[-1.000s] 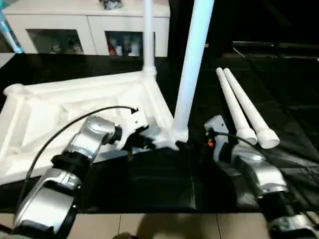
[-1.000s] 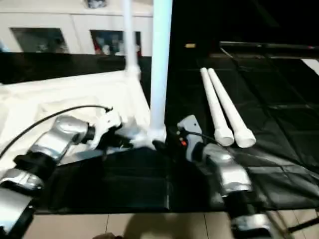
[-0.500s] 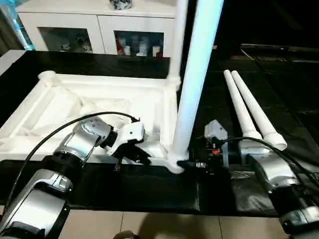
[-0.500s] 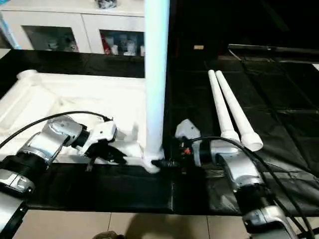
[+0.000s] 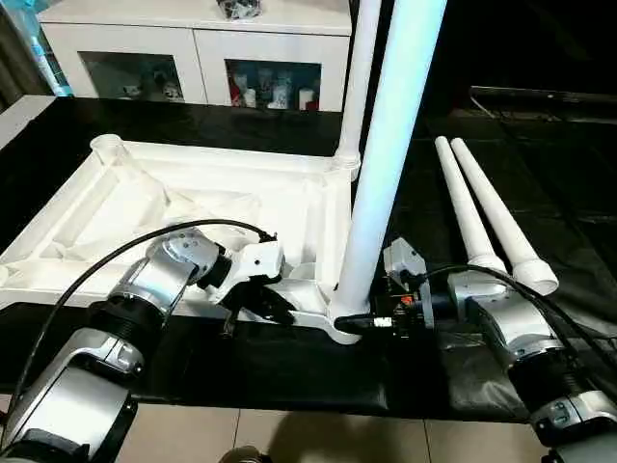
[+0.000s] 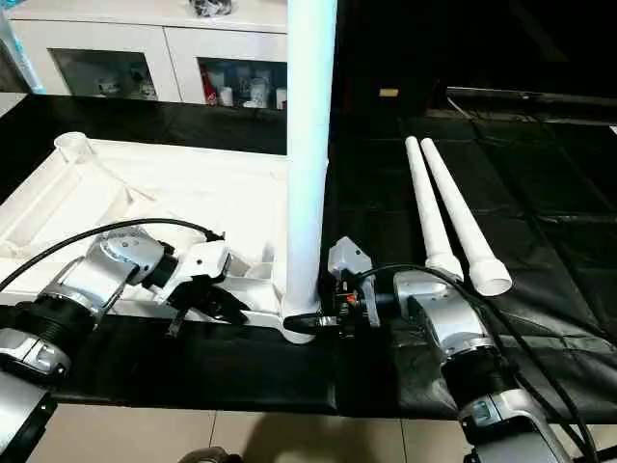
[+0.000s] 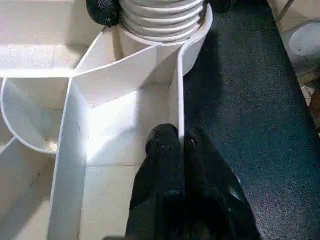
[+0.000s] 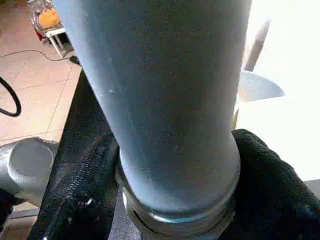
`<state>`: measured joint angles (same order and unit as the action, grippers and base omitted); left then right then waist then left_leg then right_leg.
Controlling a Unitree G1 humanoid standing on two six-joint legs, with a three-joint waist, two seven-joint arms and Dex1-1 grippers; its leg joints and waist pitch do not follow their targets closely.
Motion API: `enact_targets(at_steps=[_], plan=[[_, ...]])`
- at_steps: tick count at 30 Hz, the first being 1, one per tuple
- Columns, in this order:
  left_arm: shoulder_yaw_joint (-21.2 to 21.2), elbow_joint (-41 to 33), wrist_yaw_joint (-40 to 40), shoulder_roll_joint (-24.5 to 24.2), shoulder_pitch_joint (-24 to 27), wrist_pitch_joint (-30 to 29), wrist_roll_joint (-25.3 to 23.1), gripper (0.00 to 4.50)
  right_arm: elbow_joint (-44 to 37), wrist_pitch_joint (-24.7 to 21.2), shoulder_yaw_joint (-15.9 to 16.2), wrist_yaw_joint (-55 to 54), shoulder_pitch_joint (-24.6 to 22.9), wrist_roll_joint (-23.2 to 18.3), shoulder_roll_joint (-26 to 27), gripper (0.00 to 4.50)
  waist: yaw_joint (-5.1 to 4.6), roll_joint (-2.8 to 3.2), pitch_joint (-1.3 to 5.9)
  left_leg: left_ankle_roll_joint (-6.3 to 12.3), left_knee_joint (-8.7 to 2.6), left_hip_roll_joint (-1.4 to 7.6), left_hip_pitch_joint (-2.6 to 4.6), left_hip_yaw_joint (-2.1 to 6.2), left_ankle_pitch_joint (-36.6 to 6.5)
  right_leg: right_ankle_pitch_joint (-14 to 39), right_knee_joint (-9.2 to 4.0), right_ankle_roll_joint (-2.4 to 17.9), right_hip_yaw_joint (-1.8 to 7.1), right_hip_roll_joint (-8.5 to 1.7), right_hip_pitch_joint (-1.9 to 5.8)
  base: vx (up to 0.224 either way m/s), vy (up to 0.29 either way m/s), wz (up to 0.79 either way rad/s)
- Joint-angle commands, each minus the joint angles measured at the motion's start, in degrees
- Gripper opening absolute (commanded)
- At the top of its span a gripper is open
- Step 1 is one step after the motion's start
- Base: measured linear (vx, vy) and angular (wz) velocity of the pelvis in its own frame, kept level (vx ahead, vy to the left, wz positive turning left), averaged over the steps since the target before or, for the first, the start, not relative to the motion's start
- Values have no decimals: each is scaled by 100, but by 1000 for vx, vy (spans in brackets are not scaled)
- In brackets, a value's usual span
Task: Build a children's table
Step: Rotate leg to tighten
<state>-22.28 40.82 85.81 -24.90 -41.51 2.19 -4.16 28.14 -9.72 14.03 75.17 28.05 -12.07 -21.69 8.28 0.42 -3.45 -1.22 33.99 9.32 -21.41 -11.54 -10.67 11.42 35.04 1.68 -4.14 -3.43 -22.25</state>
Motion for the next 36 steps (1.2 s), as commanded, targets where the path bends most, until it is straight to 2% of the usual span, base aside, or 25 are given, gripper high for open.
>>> enact_targets(at_steps=[1,6,9,10,12,14,15,16,17,18,20,21,23,24,25,27,29,31,36], plan=[[-183,-64,308,79,3,119,-23,0,7,31,-20,37,68,-13,-13,282,-41,5,420,258,-365,509,128,218,-783,654,-364,1370,342,-644,243,0,0,0],[76,120,-430,307,-27,-306,9,0,-223,-195,-146,-206,-169,-167,106,280,-30,-2,417,246,-365,515,134,215,-798,684,-367,1379,347,-651,243,0,0,0],[378,136,-1184,583,-59,-823,126,0,-328,-357,-370,-971,-412,-186,411,280,-29,-2,378,150,-389,525,162,223,-1034,1125,-431,1337,355,-670,215,0,0,0],[457,146,-1415,659,-81,-976,141,0,-306,-381,-422,-1292,-466,-127,523,280,-52,-25,373,70,-407,518,159,238,-1127,1345,-441,1285,358,-683,227,0,0,0],[655,223,-2034,847,-163,-1260,153,0,-184,-353,-511,-2076,-548,73,803,280,-100,-31,363,-17,-427,495,156,263,-1215,1673,-480,1180,352,-696,235,0,0,0],[757,246,-2394,971,-211,-1493,152,0,-54,-420,-633,-2655,-546,126,1055,279,-174,-27,359,-74,-433,491,163,260,-1251,1738,-496,1148,366,-690,218,0,0,0],[910,267,-2927,1173,-279,-1799,128,0,179,-457,-830,-3531,-483,188,1458,279,-240,-30,360,-92,-434,481,155,267,-1281,1801,-507,1142,371,-696,218,0,0,0],[910,267,-2927,1173,-279,-1799,128,0,179,-457,-830,-3531,-483,188,1458,279,-267,-27,352,-102,-436,472,152,273,-1302,1835,-513,1148,370,-689,201,0,0,0],[1021,282,-3330,1339,-332,-1994,118,0,399,-472,-996,-4193,-365,212,1767,279,-277,-22,365,-123,-437,469,164,281,-1307,1845,-514,1150,363,-694,207,0,0,0],[1137,314,-3717,1502,-397,-2145,124,0,591,-466,-1137,-4707,-235,220,2009,279,-328,-19,361,-139,-443,463,149,286,-1305,1797,-508,1165,360,-684,211,0,0,0],[1201,315,-3918,1588,-427,-2240,125,0,652,-486,-1215,-4945,-179,233,2125,279,-355,-15,367,-106,-430,454,155,270,-1285,1698,-521,1167,364,-672,217,0,0,0],[1266,335,-4162,1691,-474,-2282,123,0,755,-478,-1266,-5184,-93,272,2221,279,-351,-33,372,-39,-419,449,148,255,-1176,1494,-511,1176,378,-665,220,0,0,0],[1368,358,-4489,1850,-553,-2362,142,0,928,-395,-1284,-5580,46,415,2327,279,-356,-15,393,6,-414,446,138,250,-989,1184,-469,1230,368,-651,235,0,0,0],[1396,370,-4625,1903,-590,-2364,132,0,996,-318,-1330,-5665,92,400,2373,279,-351,-27,395,55,-406,445,134,243,-891,1000,-454,1256,369,-649,239,0,0,0],[1400,373,-4697,1930,-615,-2363,114,0,1037,-262,-1368,-5709,120,381,2400,314,-334,-36,397,126,-396,433,121,233,-819,856,-453,1264,371,-651,257,0,0,0],[1396,327,-4765,1977,-636,-2416,89,0,1082,-237,-1493,-5827,160,361,2467,349,-328,-40,401,221,-393,435,110,230,-716,692,-436,1280,372,-653,270,0,0,0],[1314,278,-4658,1948,-618,-2404,52,0,1094,-227,-1548,-5887,165,395,2466,359,-351,-34,400,260,-402,437,81,247,-708,641,-422,1278,360,-650,293,0,0,0],[1268,274,-4542,1883,-578,-2357,47,0,1057,-171,-1540,-5859,139,426,2404,383,-402,-11,399,278,-397,436,91,243,-764,682,-443,1301,357,-648,284,0,0,0],[1158,326,-4176,1657,-502,-2121,23,0,758,-36,-1458,-5469,-33,415,2104,427,-430,-21,384,277,-402,442,95,239,-866,853,-465,1278,362,-644,286,0,0,0]])
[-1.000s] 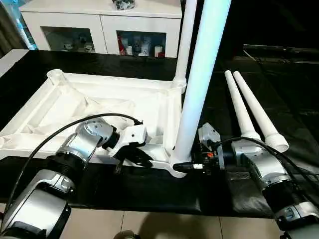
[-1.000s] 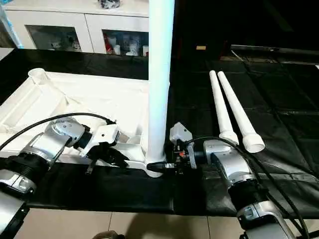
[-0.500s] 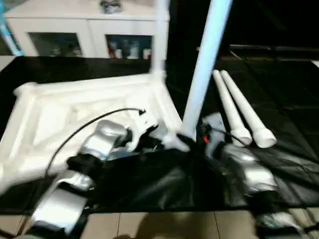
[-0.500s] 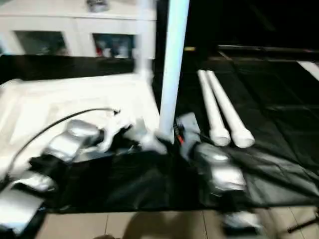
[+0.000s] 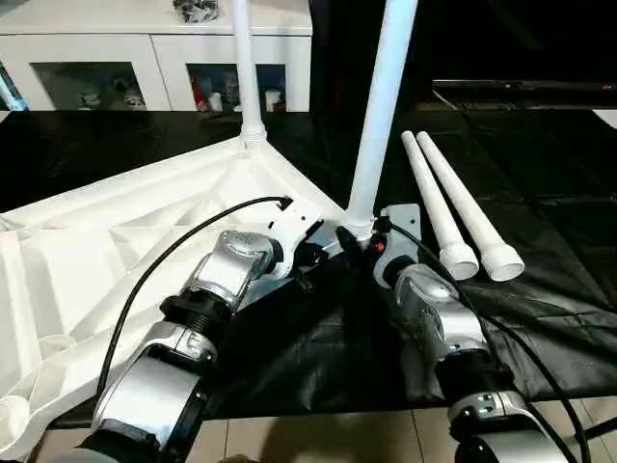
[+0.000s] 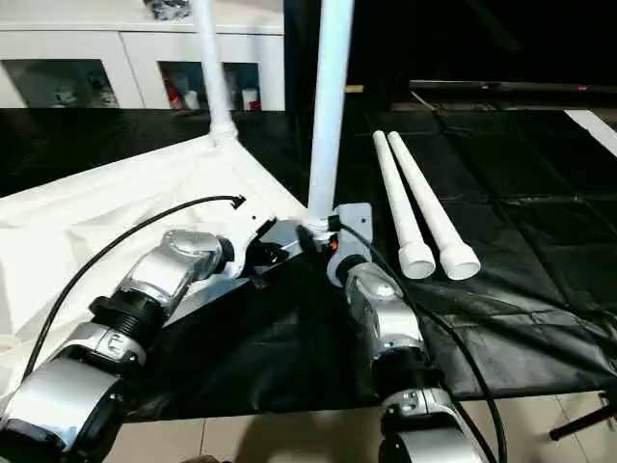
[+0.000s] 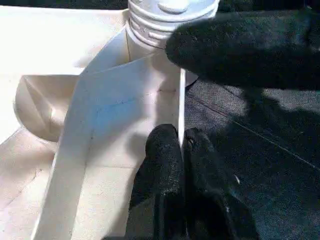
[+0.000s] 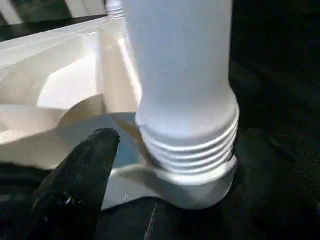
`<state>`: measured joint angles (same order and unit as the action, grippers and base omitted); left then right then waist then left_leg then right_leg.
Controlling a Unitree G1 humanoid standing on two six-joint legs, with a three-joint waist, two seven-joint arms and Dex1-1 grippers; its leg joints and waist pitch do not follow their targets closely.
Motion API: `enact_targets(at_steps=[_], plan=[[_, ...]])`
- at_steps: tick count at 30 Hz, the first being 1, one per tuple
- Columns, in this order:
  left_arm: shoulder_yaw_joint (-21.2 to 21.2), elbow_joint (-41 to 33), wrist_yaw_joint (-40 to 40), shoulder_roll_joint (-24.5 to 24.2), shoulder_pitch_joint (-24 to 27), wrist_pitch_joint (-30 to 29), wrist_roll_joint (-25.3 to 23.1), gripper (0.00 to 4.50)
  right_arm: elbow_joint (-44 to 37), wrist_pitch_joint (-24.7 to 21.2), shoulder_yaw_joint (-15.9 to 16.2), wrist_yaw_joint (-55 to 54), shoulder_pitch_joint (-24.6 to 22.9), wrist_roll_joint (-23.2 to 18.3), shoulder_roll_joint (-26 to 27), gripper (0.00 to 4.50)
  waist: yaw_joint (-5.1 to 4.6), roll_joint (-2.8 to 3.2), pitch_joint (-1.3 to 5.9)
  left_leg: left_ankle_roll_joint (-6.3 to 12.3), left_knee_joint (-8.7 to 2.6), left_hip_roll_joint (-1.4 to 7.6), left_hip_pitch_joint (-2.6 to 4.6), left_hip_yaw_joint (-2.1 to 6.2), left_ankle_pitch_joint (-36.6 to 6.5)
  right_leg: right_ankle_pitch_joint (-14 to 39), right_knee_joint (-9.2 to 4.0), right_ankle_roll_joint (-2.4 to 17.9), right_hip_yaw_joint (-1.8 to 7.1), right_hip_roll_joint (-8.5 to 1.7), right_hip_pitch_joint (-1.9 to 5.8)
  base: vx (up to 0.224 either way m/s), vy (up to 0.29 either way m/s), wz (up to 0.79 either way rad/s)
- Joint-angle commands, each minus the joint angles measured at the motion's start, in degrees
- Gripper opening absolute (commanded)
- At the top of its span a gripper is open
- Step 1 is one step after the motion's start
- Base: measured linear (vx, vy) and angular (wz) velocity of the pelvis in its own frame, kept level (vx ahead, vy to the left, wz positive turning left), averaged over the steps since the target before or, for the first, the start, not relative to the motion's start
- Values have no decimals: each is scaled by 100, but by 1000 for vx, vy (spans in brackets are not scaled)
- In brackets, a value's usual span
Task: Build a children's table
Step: Rotate leg to tighten
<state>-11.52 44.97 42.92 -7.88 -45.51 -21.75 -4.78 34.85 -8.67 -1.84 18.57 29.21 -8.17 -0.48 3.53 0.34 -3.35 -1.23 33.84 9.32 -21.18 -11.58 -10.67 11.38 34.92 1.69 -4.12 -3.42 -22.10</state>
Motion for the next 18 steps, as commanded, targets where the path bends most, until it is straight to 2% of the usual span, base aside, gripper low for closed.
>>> enact_targets(at_steps=[1,5,6,10,13,18], plan=[[48,-107,281,-122,-64,335,96,0,-39,-116,154,418,-224,-12,-153,434,49,-19,372,303,-387,442,70,246,-870,845,-455,1262,362,-646,275,0,0,0],[-97,-164,923,-404,71,550,151,0,-410,-45,142,1273,-418,-138,-662,443,63,-17,383,387,-371,443,67,242,-783,670,-441,1307,360,-648,280,0,0,0],[-203,-174,1238,-536,133,837,125,0,-534,-22,164,1621,-471,-181,-888,443,88,-12,391,434,-353,452,61,234,-704,550,-423,1324,369,-651,282,0,0,0],[-390,-172,1858,-807,221,1143,103,0,-801,-10,266,2453,-533,-305,-1406,443,111,-14,387,469,-355,452,67,233,-716,489,-409,1359,352,-629,271,0,0,0],[-591,-176,2737,-1094,322,1584,149,0,-1057,-20,548,3465,-539,-368,-2004,443,209,-10,374,467,-354,475,79,222,-818,735,-429,1300,344,-628,272,0,0,0],[-793,-140,3490,-1287,338,1839,143,0,-1113,-129,826,4342,-427,-414,-2326,443,324,6,382,376,-356,507,97,208,-892,788,-407,1376,348,-649,234,0,0,0]])
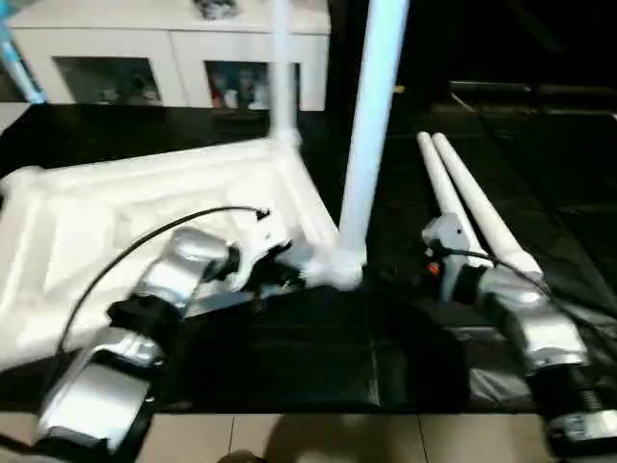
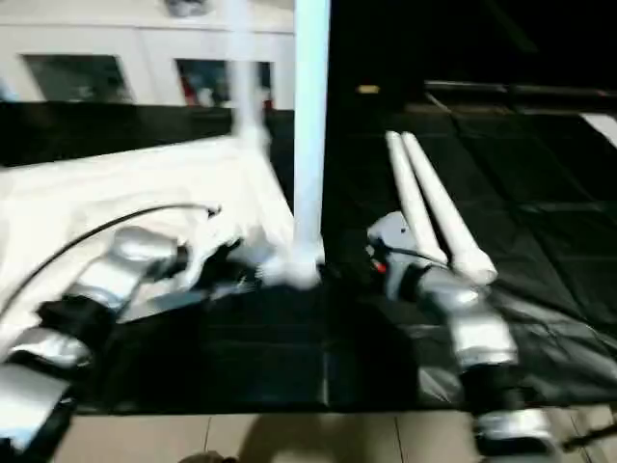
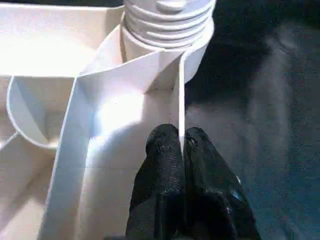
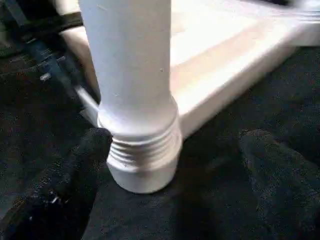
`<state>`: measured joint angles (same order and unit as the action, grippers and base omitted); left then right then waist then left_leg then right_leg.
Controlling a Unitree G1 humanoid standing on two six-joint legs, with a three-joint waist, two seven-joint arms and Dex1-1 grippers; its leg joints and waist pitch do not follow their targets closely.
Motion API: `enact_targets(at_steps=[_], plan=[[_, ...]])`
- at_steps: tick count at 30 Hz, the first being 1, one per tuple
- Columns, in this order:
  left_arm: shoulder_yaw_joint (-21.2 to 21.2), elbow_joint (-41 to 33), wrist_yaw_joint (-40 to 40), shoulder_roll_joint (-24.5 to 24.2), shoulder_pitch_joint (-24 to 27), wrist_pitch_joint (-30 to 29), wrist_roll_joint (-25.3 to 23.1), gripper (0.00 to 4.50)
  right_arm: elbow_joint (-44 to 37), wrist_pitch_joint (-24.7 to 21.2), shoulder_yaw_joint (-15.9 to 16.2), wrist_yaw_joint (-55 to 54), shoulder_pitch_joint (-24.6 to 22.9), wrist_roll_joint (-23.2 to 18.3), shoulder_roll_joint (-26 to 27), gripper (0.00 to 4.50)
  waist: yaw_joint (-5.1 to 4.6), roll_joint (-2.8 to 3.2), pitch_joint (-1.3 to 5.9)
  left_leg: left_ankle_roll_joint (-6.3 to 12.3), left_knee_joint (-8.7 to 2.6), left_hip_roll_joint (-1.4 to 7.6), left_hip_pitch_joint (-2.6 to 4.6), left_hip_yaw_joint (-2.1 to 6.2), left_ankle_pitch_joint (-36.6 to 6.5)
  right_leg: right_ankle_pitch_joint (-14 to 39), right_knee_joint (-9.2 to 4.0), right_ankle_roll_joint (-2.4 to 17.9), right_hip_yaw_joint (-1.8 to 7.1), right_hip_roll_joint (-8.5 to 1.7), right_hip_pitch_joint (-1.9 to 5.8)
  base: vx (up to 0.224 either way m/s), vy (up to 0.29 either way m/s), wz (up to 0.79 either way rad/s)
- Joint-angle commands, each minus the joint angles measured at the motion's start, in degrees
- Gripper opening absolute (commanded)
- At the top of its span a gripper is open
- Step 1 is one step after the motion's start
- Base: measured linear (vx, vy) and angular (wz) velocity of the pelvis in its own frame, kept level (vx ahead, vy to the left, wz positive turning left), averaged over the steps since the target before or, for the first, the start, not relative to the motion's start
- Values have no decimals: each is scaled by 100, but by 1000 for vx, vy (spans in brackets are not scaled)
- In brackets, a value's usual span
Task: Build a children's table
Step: Rotate leg to tighten
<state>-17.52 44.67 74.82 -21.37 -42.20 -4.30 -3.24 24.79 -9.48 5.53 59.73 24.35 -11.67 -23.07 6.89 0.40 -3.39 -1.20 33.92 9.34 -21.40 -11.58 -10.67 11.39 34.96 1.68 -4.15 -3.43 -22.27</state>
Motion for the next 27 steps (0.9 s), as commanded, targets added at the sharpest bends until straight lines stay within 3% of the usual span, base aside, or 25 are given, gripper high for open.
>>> enact_targets(at_steps=[1,8,9,11,12,27], plan=[[-240,-99,459,23,-5,169,-14,0,-91,-33,202,473,107,-39,-130,443,3,7,386,354,-365,507,121,216,-911,813,-410,1375,349,-653,249,0,0,0],[-466,-97,1005,-111,-43,515,-80,0,27,-39,605,1167,339,40,-141,443,44,-9,391,305,-369,505,121,221,-912,866,-399,1364,349,-659,249,0,0,0],[-517,-116,1190,-139,-44,605,-79,0,167,-16,668,1240,443,62,-89,426,45,-33,394,307,-369,505,121,219,-879,872,-397,1359,349,-663,246,0,0,0],[-537,-134,1248,-150,-42,629,-80,0,238,2,689,1264,487,77,-62,426,65,-12,398,295,-361,512,130,215,-842,861,-391,1356,352,-663,234,0,0,0],[-550,-133,1291,-155,-48,665,-84,0,294,13,700,1301,523,86,-47,398,86,-5,401,281,-364,518,133,215,-841,805,-379,1377,349,-655,229,0,0,0],[-598,-35,1399,-131,-99,828,-96,0,596,-39,799,1715,689,53,-15,302,105,-14,413,303,-351,505,118,214,-759,664,-362,1378,343,-657,250,0,0,0]])
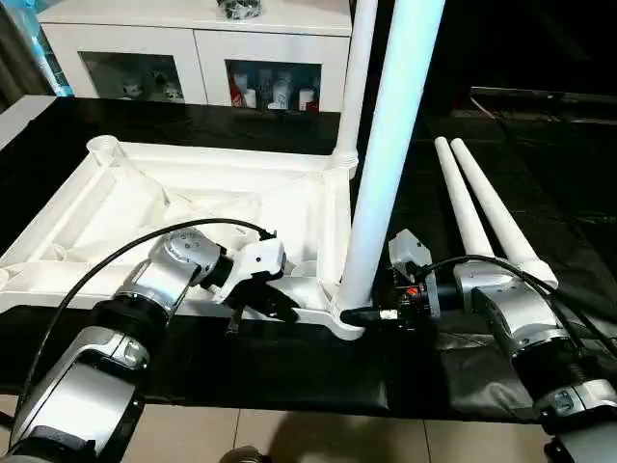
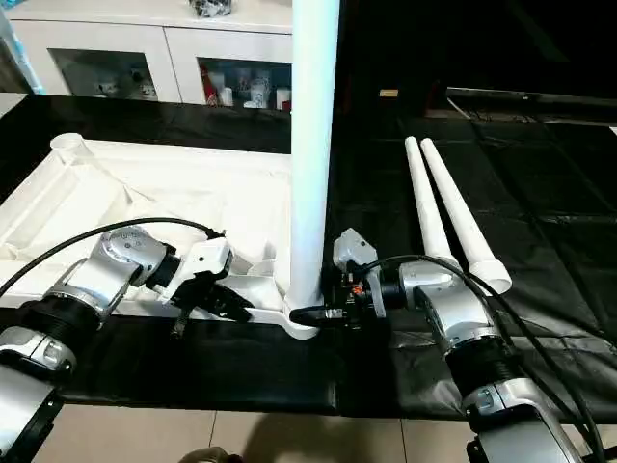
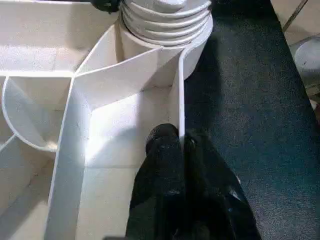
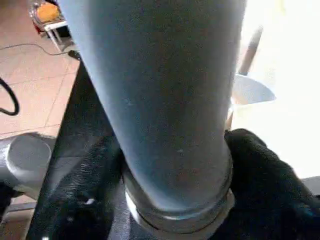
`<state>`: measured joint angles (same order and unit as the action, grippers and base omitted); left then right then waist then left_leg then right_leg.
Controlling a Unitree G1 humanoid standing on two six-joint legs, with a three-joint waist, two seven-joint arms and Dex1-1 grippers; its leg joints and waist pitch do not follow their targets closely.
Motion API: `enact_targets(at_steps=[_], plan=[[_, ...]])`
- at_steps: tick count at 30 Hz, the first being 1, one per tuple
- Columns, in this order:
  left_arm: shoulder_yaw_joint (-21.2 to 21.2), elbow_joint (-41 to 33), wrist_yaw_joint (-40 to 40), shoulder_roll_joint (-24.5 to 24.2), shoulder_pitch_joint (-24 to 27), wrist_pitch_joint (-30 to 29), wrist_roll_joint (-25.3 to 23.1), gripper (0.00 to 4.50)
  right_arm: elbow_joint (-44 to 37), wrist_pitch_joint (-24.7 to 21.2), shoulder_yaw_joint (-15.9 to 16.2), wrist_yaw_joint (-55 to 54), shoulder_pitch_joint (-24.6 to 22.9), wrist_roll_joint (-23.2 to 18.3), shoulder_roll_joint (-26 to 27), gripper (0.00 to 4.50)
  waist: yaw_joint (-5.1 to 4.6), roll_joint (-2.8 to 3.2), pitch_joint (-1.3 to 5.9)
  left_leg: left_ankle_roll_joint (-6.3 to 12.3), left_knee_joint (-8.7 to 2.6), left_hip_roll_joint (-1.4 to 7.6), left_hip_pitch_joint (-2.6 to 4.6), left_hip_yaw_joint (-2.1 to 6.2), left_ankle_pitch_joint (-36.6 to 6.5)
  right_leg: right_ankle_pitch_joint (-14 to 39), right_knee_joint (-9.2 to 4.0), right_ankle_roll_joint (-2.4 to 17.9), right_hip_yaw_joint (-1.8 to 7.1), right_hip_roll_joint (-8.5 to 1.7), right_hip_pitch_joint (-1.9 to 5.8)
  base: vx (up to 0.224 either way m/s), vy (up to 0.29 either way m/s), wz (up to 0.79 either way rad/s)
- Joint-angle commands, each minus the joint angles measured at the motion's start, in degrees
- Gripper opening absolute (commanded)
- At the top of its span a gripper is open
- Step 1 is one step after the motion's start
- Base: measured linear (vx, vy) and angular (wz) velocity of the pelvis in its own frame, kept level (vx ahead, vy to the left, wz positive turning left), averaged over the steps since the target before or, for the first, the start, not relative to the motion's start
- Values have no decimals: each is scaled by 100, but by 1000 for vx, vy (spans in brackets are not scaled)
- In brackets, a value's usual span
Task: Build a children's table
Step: Rotate leg to tighten
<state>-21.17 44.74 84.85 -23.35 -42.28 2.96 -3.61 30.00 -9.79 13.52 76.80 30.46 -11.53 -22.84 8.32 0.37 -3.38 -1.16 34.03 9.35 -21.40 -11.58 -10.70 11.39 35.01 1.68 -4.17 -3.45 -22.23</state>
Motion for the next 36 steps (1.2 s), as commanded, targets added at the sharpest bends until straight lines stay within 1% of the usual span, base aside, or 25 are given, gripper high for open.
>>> enact_targets(at_steps=[1,3,4,7,8,9,11,12,13,14,16,17,18,19,20,21,22,24,26,27,28,29,30,33,36], plan=[[-229,-26,376,67,-92,103,-66,0,64,-21,1,13,66,33,-31,302,-38,-11,411,298,-364,504,117,217,-758,691,-368,1372,342,-653,248,0,0,0],[-208,20,271,79,-101,69,-93,0,17,-59,1,17,28,11,-17,278,-38,-10,416,282,-365,509,127,216,-766,703,-366,1370,341,-650,245,0,0,0],[-164,74,115,105,-117,-11,-111,0,-36,-109,-3,2,-22,-10,-1,278,-34,7,418,284,-363,507,125,219,-756,673,-362,1376,341,-651,246,0,0,0],[16,150,-265,217,-154,-316,-48,0,-171,-242,-66,-239,-170,-59,85,272,-32,4,404,258,-370,516,138,213,-806,698,-373,1388,346,-643,236,0,0,0],[16,150,-265,217,-154,-316,-48,0,-171,-242,-66,-239,-170,-59,85,269,-28,5,390,248,-375,513,137,220,-867,798,-391,1383,344,-652,233,0,0,0],[151,159,-577,316,-183,-536,6,0,-211,-316,-163,-645,-253,-40,225,269,-34,-10,383,189,-391,515,146,221,-1002,1049,-417,1349,347,-670,242,0,0,0],[246,166,-863,393,-210,-693,23,0,-245,-352,-227,-1013,-318,15,350,269,-55,-2,350,64,-422,517,165,241,-1241,1535,-464,1261,353,-681,229,0,0,0],[418,188,-1378,562,-283,-1028,65,0,-235,-496,-337,-1750,-380,135,624,268,-86,-8,344,-47,-437,511,188,258,-1379,1843,-498,1171,362,-688,215,0,0,0],[424,189,-1394,568,-286,-1040,67,0,-234,-502,-341,-1774,-381,139,634,268,-100,-7,346,-83,-443,511,185,267,-1386,1886,-498,1154,364,-698,218,0,0,0],[513,200,-1666,674,-335,-1216,93,0,-213,-577,-417,-2191,-402,176,824,268,-103,-4,346,-103,-448,505,191,277,-1408,1954,-509,1132,360,-697,212,0,0,0],[663,228,-2161,875,-430,-1511,126,0,-183,-740,-531,-2848,-425,206,1182,268,-209,-15,350,-163,-460,497,165,284,-1377,1832,-489,1133,371,-688,214,0,0,0],[713,237,-2325,948,-462,-1615,139,0,-172,-794,-559,-3062,-430,220,1309,268,-219,-14,355,-156,-454,484,177,284,-1372,1820,-503,1136,366,-683,206,0,0,0],[755,217,-2472,1040,-487,-1730,150,0,-138,-834,-610,-3354,-423,241,1482,267,-241,-21,363,-113,-437,469,163,274,-1271,1693,-498,1151,373,-688,222,0,0,0],[780,199,-2553,1098,-500,-1801,155,0,-117,-855,-646,-3541,-417,256,1591,267,-264,-15,360,-84,-430,466,158,265,-1220,1596,-499,1178,381,-686,210,0,0,0],[847,213,-2825,1224,-546,-1924,156,0,-18,-945,-754,-3903,-368,232,1819,267,-269,-18,365,-59,-427,458,146,268,-1185,1559,-498,1178,375,-686,226,0,0,0],[992,292,-3422,1484,-657,-2090,166,0,301,-948,-845,-4634,-217,354,2175,267,-295,-9,365,-55,-429,471,148,262,-1117,1435,-476,1223,385,-684,209,0,0,0],[993,292,-3424,1484,-658,-2090,166,0,302,-948,-845,-4636,-217,354,2176,267,-326,-8,368,-91,-431,454,154,268,-1139,1460,-482,1251,369,-671,210,0,0,0],[1192,385,-4222,1825,-789,-2117,164,0,728,-856,-933,-5429,-2,492,2522,267,-345,4,362,-89,-420,443,154,258,-1150,1455,-499,1244,375,-666,210,0,0,0],[1239,371,-4372,1900,-804,-2150,164,0,788,-871,-968,-5608,42,524,2591,267,-331,11,374,-50,-425,451,151,264,-1089,1293,-492,1230,372,-660,234,0,0,0],[1257,337,-4455,1985,-808,-2198,168,0,871,-804,-1041,-5753,102,510,2658,267,-341,12,381,-7,-425,453,143,256,-1019,1087,-469,1252,377,-655,238,0,0,0],[1227,302,-4486,2034,-800,-2199,136,0,942,-732,-1155,-5891,158,461,2706,267,-341,0,375,37,-426,444,141,250,-1014,1039,-478,1241,373,-646,242,0,0,0],[1197,267,-4501,2060,-793,-2220,109,0,966,-693,-1243,-5993,185,435,2745,267,-333,8,380,42,-424,451,145,250,-1015,1018,-472,1245,379,-661,242,0,0,0],[1161,239,-4443,2067,-779,-2254,94,0,950,-672,-1339,-6030,203,410,2743,323,-331,16,375,76,-428,444,141,247,-1008,1008,-481,1233,378,-655,247,0,0,0],[1127,246,-4396,2011,-771,-2250,14,0,870,-659,-1419,-6006,170,445,2743,343,-341,23,369,85,-442,452,132,258,-1059,1022,-478,1213,375,-650,256,0,0,0],[1124,379,-4338,1857,-775,-2140,-17,0,795,-564,-1370,-5900,116,496,2612,386,-371,15,364,75,-447,447,125,262,-1128,1106,-495,1187,378,-657,263,0,0,0]])
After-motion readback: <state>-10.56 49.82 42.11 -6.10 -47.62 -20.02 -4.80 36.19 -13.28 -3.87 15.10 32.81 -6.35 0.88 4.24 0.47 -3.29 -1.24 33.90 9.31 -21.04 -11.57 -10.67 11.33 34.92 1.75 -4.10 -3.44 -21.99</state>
